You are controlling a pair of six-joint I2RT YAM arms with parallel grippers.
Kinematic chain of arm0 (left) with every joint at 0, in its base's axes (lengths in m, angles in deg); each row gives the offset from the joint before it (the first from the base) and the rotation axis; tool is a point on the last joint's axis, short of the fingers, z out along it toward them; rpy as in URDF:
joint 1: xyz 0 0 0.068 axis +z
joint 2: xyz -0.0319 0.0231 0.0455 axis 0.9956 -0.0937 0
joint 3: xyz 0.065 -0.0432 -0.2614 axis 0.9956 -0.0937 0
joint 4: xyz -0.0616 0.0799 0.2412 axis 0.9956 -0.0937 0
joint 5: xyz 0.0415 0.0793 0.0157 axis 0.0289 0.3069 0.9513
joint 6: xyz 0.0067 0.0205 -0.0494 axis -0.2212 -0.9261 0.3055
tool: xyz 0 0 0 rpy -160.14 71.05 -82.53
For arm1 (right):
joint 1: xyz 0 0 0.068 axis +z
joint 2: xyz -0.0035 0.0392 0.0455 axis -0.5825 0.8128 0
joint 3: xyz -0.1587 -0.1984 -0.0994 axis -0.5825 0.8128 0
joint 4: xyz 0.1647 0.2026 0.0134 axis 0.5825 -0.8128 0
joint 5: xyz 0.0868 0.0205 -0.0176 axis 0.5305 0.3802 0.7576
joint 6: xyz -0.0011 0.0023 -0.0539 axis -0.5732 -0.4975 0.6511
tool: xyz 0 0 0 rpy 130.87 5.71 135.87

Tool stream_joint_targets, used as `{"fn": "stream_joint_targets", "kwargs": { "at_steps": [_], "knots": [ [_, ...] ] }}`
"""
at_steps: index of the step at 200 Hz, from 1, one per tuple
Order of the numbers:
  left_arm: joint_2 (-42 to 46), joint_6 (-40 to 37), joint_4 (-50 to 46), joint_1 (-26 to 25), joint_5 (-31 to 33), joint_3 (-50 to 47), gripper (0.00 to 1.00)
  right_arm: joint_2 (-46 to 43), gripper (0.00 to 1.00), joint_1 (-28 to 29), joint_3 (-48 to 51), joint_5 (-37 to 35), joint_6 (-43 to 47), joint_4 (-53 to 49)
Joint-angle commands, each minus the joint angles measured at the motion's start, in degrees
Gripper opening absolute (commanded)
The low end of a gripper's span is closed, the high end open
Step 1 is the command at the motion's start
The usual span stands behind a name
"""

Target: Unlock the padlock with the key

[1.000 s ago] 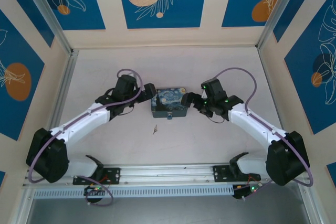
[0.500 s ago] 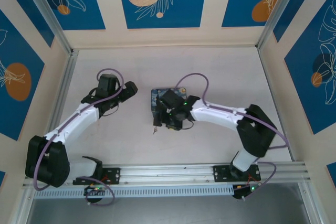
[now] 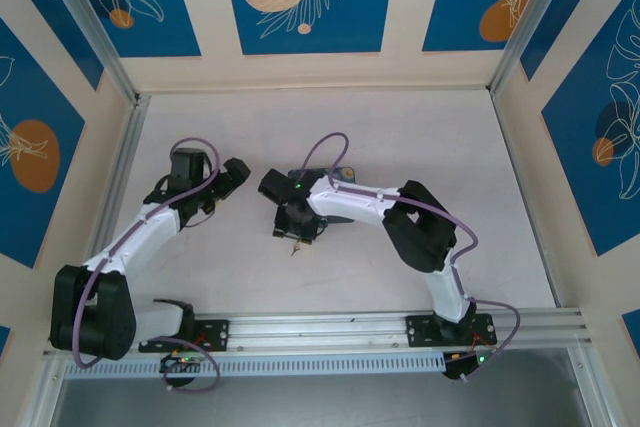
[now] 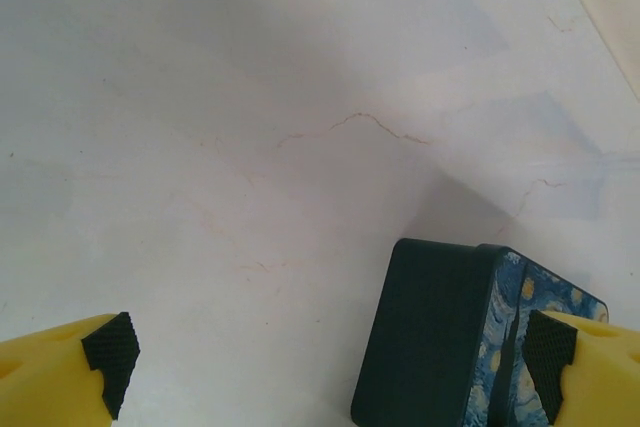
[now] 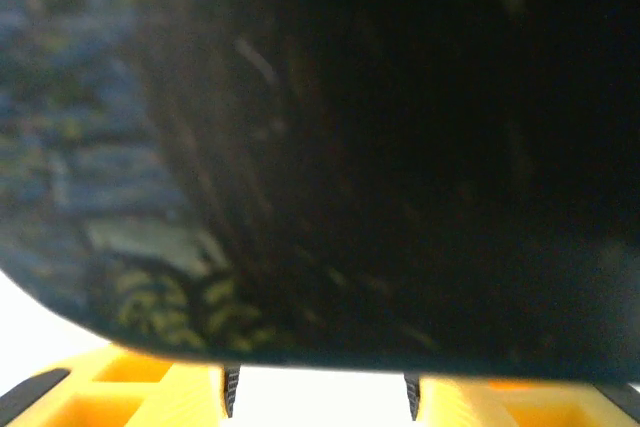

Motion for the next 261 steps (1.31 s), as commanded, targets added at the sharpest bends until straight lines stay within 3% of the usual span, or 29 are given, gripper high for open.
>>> {"fn": "stream_joint_targets", "kwargs": {
  "at_steps": [1,97,174,261],
  "knots": [
    [1.3,0.6,1.9,1.3,-2.7,-0.8,1.0,3.0,0.46,0.5,-1.4,-0.8,-2.8,-6.4],
    [1.4,0.2,2.9,2.6,-4.8,-1.7,1.0,5.6,0.42,3.5,-1.1,-5.5,-6.5,-7.6],
    [3.1,0.2,1.8,2.8,-4.3,-2.5,1.0,7.3,0.34,3.9,1.2,-4.6,-6.8,-4.7],
    [3.0,1.1,1.9,2.8,-4.5,-2.1,1.0,5.8,0.46,5.0,2.3,-8.8,-5.1,-5.3]
  ]
}}
